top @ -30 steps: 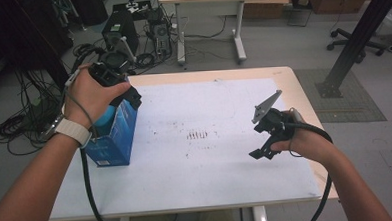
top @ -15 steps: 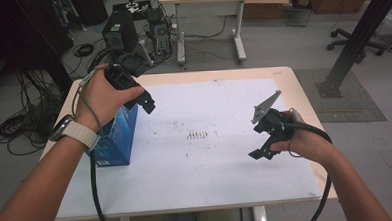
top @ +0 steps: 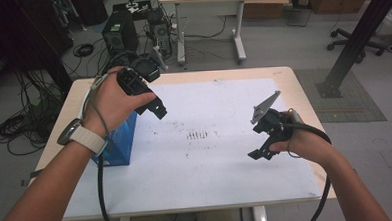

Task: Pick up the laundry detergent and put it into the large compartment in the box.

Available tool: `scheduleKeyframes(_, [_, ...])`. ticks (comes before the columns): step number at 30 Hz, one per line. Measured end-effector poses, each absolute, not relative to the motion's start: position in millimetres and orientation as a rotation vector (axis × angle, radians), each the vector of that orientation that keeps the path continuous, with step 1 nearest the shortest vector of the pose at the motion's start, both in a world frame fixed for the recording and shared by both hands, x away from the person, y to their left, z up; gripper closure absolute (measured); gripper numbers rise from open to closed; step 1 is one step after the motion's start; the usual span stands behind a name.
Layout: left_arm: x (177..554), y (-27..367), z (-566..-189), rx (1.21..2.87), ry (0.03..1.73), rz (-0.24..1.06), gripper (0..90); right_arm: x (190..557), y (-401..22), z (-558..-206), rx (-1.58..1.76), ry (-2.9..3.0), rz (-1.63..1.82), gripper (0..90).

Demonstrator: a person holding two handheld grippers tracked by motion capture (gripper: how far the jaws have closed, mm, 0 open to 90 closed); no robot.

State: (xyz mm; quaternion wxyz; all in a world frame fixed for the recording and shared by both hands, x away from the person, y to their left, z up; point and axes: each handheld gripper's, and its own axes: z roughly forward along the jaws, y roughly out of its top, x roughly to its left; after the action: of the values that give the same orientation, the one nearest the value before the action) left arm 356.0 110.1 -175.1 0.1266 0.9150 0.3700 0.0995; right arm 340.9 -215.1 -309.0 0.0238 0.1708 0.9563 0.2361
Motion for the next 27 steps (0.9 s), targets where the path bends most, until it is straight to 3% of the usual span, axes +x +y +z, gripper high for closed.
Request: scheduleKeyframes(27, [338,85,-188,2.728,0.812,0.216,8.9,340,-214,-312,0.534,2.964,0.731,9.2])
